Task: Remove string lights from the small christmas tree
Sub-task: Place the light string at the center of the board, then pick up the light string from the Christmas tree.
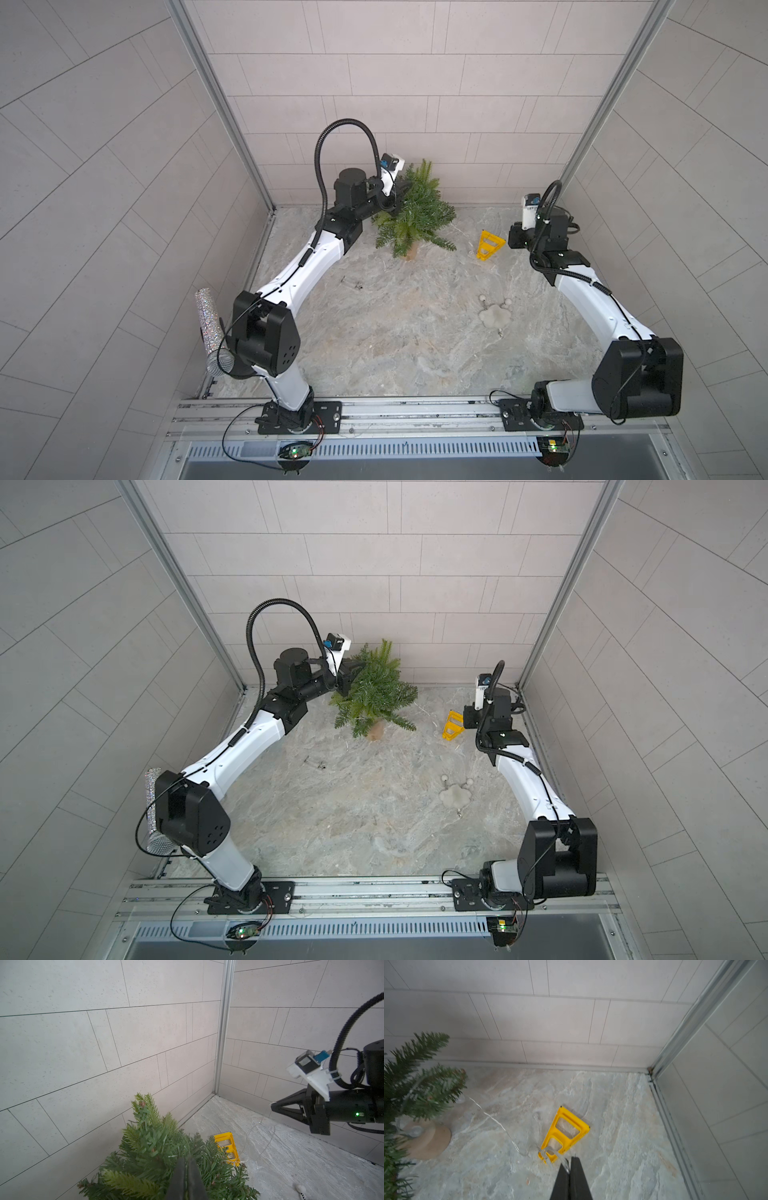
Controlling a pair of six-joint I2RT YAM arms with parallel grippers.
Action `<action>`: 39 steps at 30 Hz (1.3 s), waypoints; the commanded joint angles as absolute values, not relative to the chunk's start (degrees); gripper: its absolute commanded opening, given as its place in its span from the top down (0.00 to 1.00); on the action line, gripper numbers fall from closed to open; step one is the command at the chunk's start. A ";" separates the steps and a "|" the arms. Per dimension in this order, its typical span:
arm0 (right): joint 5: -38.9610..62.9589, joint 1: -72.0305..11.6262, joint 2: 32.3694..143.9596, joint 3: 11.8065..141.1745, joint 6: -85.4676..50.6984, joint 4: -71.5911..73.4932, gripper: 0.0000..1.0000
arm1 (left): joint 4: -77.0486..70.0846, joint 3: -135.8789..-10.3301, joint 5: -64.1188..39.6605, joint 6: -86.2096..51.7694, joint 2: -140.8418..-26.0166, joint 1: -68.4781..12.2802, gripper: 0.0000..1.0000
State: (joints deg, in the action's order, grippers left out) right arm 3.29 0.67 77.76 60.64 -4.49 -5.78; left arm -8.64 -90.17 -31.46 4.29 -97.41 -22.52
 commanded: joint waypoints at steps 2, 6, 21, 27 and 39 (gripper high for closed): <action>-0.44 0.66 75.89 59.15 -6.14 -9.07 0.67 | -7.27 -91.30 -33.25 3.06 -98.34 -22.24 1.00; -0.41 0.65 77.28 58.26 -4.86 -9.41 0.42 | -7.65 -91.23 -33.86 2.77 -98.57 -22.35 1.00; 35.77 0.01 102.83 72.94 15.49 2.21 0.39 | -5.81 -91.38 -35.43 4.31 -97.91 -22.38 1.00; 42.91 -1.35 116.18 83.63 13.72 7.77 0.40 | -4.49 -90.73 -32.46 6.44 -97.24 -22.24 1.00; 42.46 -4.79 130.10 102.28 14.48 5.88 0.42 | -3.60 -92.09 -30.93 6.68 -97.62 -21.30 0.95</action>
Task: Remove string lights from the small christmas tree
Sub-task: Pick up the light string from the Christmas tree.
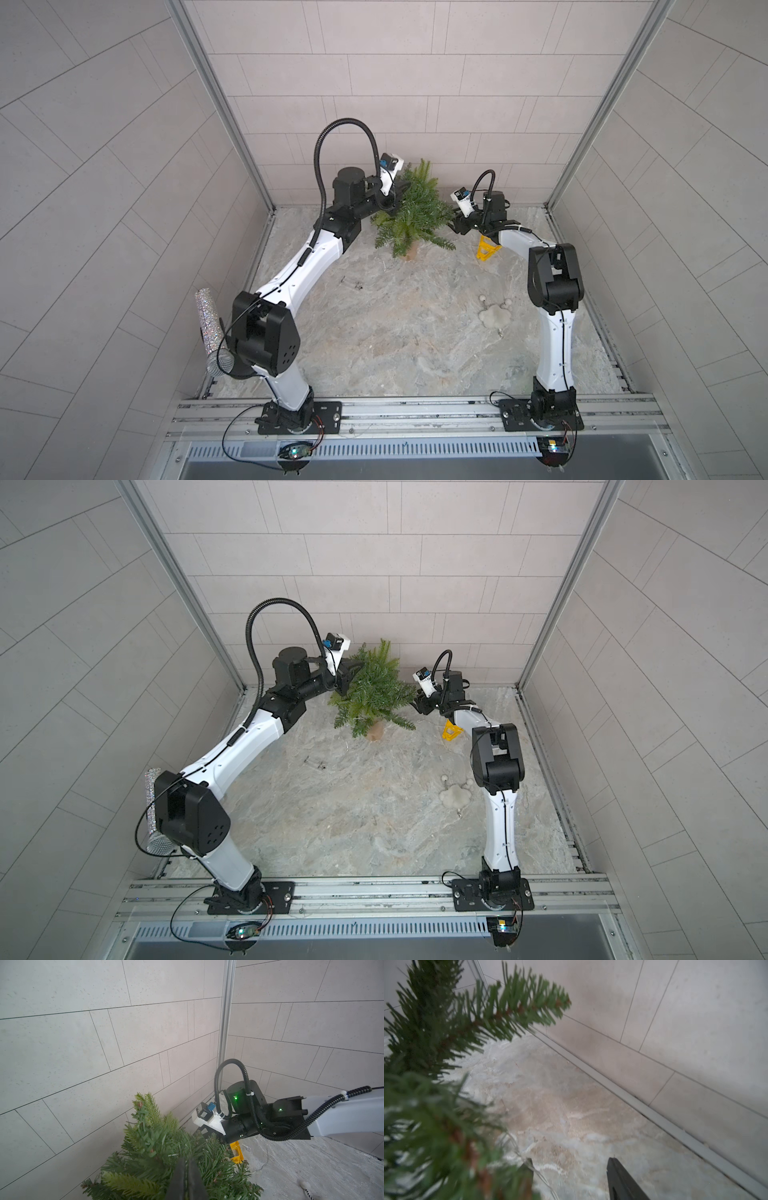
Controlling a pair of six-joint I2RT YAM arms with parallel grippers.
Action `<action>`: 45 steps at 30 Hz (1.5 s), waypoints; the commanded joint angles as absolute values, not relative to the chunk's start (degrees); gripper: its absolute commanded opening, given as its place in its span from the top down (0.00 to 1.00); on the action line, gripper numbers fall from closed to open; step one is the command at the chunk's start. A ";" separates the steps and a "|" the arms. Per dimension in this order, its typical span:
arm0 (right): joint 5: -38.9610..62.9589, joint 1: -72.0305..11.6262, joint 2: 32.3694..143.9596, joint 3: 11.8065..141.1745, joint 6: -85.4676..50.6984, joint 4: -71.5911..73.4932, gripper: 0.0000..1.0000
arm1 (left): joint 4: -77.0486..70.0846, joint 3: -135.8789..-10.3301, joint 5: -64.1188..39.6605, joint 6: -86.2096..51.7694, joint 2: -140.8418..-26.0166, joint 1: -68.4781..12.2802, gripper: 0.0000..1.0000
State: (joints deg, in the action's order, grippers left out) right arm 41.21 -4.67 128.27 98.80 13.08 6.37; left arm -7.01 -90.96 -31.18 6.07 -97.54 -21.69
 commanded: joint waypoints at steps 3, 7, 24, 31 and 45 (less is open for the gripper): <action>41.95 -4.84 132.12 104.99 14.96 3.96 0.44 | -3.51 -92.33 -31.02 6.68 -97.72 -21.20 0.93; 40.30 -4.83 132.64 103.06 11.74 8.74 0.46 | -3.52 -93.06 -31.42 6.30 -98.10 -21.20 0.92; 37.39 -4.92 135.33 102.26 5.54 14.81 0.64 | -2.95 -94.46 -30.12 5.18 -98.34 -21.27 0.82; 35.65 -4.88 135.27 102.65 5.10 16.20 0.90 | -2.37 -95.10 -29.75 5.62 -98.25 -21.25 0.76; 34.11 -4.87 127.24 98.06 4.52 17.93 1.00 | -0.99 -95.08 -28.74 6.76 -97.32 -21.23 0.65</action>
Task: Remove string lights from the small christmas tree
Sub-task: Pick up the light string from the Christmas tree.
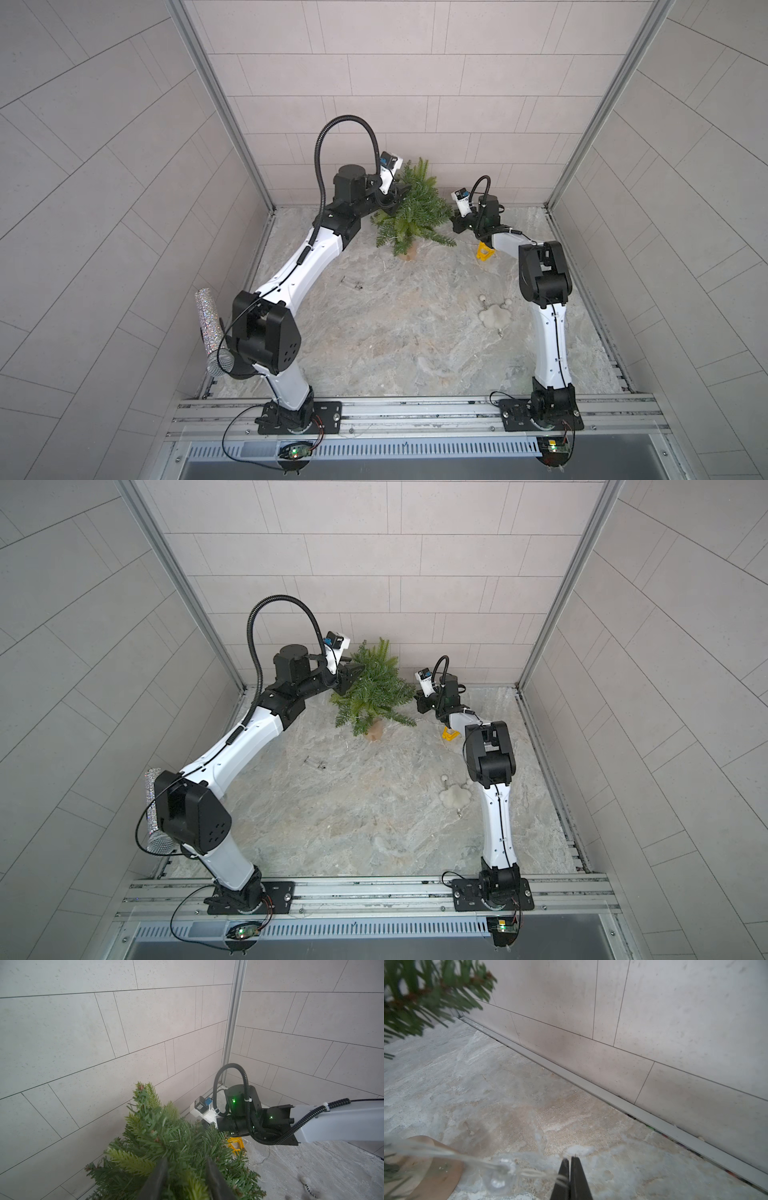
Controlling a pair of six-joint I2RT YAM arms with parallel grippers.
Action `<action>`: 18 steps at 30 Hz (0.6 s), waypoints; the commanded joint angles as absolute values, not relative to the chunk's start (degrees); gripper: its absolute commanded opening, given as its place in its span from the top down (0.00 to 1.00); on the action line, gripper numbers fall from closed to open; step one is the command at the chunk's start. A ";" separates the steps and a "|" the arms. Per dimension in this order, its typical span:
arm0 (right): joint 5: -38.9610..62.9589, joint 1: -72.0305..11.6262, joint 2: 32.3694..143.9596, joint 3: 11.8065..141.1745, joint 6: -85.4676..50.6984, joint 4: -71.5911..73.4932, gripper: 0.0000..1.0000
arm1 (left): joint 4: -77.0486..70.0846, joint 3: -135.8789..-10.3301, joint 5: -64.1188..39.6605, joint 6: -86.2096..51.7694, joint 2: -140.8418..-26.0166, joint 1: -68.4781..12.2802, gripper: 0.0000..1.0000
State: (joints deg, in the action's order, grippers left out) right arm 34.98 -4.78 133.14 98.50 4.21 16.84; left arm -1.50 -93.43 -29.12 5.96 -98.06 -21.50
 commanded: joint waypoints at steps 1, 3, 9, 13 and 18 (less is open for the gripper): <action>33.60 -4.88 126.22 97.43 4.72 17.84 1.00 | -0.96 -95.10 -28.68 6.85 -97.25 -21.25 0.65; 32.65 -4.89 125.00 96.77 5.43 17.48 1.00 | -0.89 -95.08 -28.78 6.78 -97.25 -21.21 0.65; 29.89 -4.89 123.52 99.28 8.74 10.51 1.00 | -0.97 -95.01 -29.09 6.55 -97.17 -21.25 0.65; 28.27 -4.89 121.81 97.95 10.47 9.15 1.00 | -0.82 -94.92 -29.00 6.76 -97.11 -21.18 0.65; 27.77 -4.88 120.70 97.95 10.90 8.37 1.00 | -0.68 -94.92 -29.15 6.68 -97.20 -21.24 0.65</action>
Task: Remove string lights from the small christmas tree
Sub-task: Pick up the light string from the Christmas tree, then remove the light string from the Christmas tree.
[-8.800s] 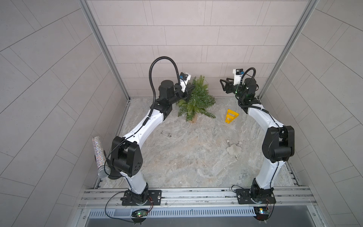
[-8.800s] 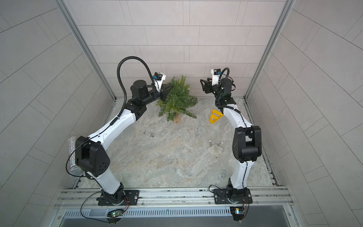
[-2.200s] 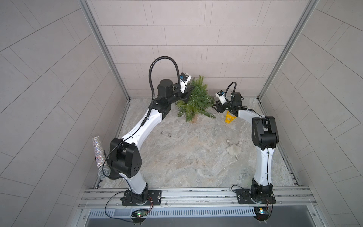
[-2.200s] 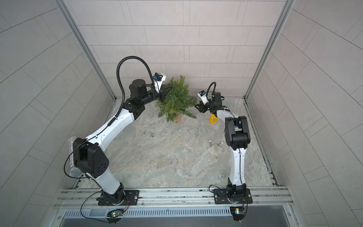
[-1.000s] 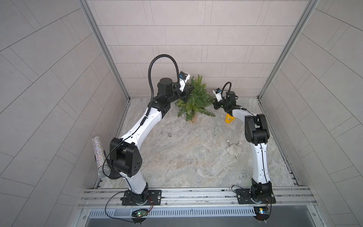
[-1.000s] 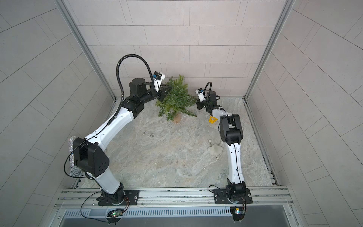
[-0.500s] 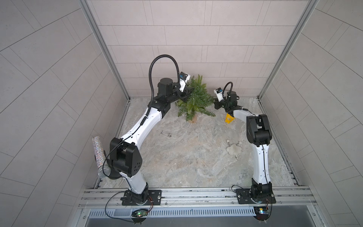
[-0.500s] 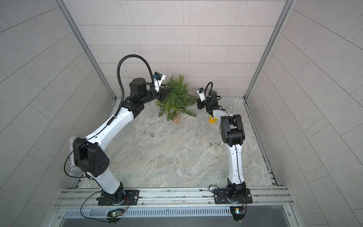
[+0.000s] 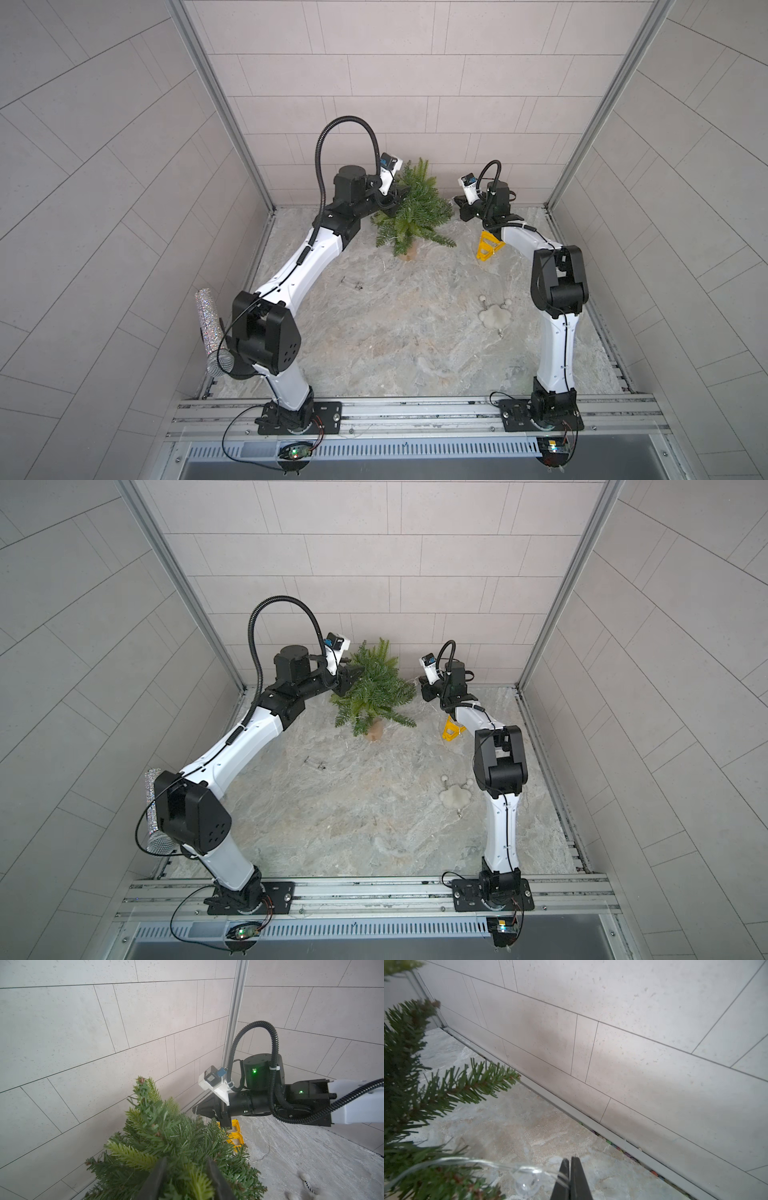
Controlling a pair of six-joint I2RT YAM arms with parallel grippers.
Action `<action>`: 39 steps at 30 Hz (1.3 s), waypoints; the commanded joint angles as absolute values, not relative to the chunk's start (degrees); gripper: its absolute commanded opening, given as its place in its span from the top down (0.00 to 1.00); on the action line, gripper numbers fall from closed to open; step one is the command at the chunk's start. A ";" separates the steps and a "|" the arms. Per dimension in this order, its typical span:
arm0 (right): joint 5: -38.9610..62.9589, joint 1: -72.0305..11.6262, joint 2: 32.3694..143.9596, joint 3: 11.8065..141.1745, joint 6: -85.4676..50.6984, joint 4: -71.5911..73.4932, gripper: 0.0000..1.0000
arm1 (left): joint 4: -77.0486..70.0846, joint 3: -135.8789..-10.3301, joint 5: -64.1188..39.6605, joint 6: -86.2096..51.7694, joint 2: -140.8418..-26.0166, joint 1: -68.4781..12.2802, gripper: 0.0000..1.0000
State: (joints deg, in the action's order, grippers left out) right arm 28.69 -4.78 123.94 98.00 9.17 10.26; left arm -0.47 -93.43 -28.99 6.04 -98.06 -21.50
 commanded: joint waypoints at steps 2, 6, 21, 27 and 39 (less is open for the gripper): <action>27.86 -4.90 119.94 97.96 10.77 8.30 1.00 | -0.57 -94.92 -29.09 6.77 -97.20 -21.18 0.65; 27.36 -4.96 118.12 97.89 10.84 8.49 1.00 | -0.09 -94.92 -29.00 6.94 -96.73 -21.27 0.65; 26.22 -6.18 110.40 93.19 12.47 8.35 1.00 | 3.05 -94.09 -27.28 7.29 -93.19 -21.18 0.50; 24.98 -6.65 104.78 85.56 12.92 10.12 1.00 | 4.65 -93.05 -25.82 7.00 -90.04 -21.27 0.44; 22.95 -7.73 96.29 78.73 12.77 9.14 1.00 | 6.48 -83.72 -22.88 4.32 -79.17 -21.30 0.39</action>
State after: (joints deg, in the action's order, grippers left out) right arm 23.92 -7.20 99.88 80.07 11.92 8.73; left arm 6.57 -86.30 -23.70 5.50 -82.11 -21.50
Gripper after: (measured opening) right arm 0.041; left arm 0.611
